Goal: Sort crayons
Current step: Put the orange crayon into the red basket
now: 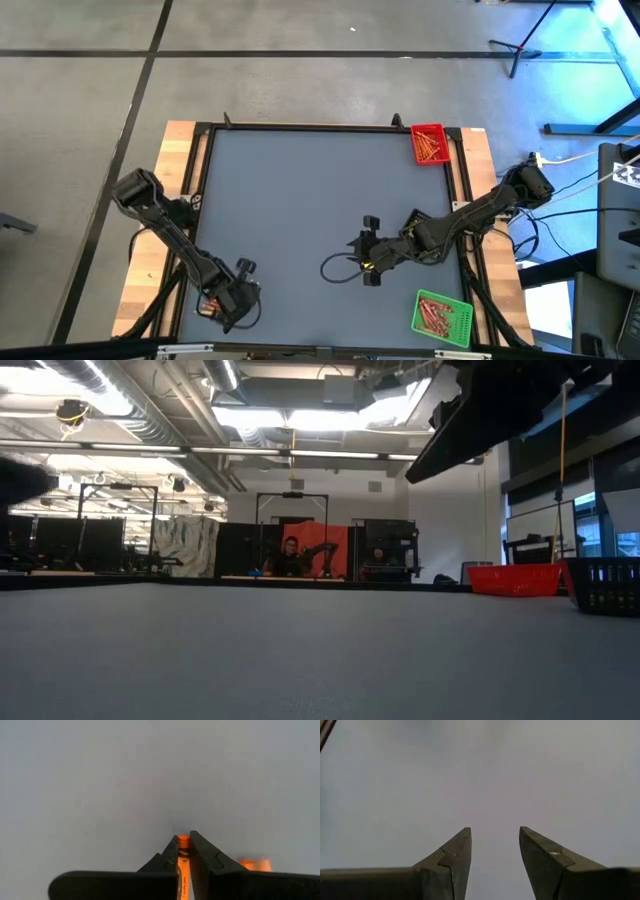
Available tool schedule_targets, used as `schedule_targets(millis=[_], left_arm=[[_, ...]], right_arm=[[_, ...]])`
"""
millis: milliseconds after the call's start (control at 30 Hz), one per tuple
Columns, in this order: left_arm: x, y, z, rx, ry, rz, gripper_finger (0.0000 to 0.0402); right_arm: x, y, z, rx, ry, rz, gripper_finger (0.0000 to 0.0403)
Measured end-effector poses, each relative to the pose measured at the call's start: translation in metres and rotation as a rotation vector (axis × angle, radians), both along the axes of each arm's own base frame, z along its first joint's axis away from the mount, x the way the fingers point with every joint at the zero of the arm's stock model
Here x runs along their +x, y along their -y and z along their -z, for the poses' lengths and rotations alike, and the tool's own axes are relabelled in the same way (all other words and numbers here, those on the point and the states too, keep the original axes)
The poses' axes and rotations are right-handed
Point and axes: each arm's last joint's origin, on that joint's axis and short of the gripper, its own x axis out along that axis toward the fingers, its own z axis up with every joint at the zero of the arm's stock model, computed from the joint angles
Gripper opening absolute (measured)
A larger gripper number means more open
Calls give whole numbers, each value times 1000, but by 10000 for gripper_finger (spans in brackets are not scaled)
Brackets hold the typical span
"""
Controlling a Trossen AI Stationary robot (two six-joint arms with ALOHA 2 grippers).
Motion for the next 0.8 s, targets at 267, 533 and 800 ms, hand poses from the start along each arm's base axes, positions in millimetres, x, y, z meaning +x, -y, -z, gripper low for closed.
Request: schedule_targets(millis=[267,533,800], left_arm=[[27,15,-65,213,280,71,5],[45,20,-107,460,606,72,9],[47,12,-112,616,801,-27,7]], right_arm=[[2,-1,0,16,20,-3,163],[13,-5,-13,21,203,0,189],[34,-15,-3,-62,335,-80,273]])
